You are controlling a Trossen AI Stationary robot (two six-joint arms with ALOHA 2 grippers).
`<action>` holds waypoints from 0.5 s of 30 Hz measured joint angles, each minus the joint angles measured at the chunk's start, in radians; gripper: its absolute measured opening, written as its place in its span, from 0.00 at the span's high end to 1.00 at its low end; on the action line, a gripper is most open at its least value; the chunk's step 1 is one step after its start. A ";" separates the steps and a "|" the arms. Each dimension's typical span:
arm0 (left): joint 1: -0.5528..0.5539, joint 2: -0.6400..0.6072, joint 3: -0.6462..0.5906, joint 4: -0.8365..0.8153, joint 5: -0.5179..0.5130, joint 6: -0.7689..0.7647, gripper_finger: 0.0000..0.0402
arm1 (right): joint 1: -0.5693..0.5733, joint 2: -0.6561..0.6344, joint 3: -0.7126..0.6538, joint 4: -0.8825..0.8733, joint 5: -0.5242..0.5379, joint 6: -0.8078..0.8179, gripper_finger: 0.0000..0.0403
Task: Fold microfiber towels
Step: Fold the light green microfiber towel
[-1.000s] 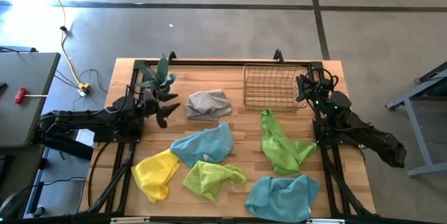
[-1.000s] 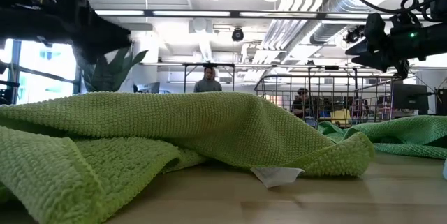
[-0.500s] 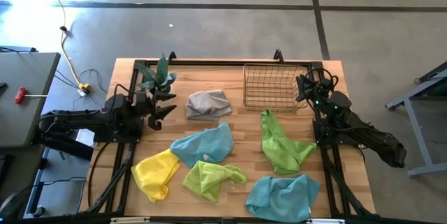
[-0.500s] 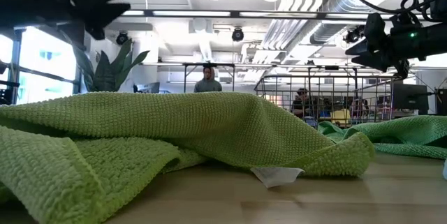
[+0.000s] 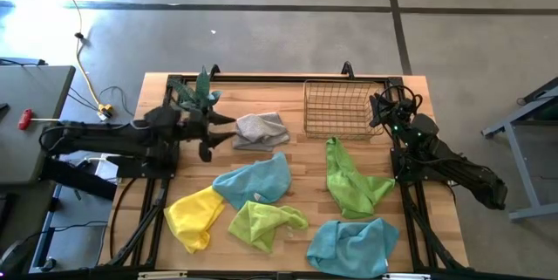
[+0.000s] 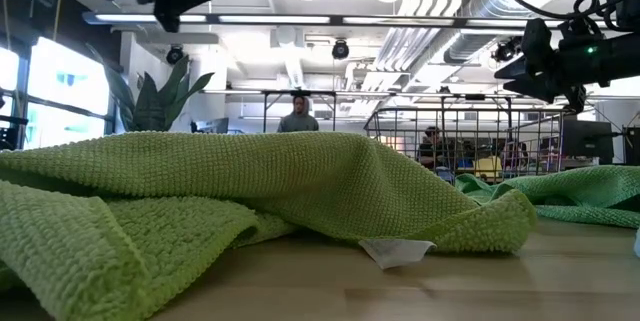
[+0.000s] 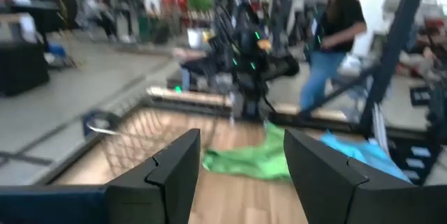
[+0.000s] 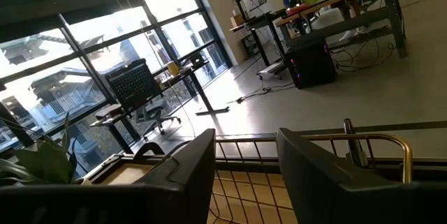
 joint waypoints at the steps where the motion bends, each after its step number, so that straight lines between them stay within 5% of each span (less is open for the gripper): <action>1: -0.017 0.037 0.016 0.000 0.000 -0.002 0.51 | 0.000 0.000 0.000 0.000 0.000 0.000 0.64; 15: -0.329 0.503 0.141 0.001 -0.083 -0.098 0.51 | 0.000 0.000 0.000 0.000 0.000 0.000 0.64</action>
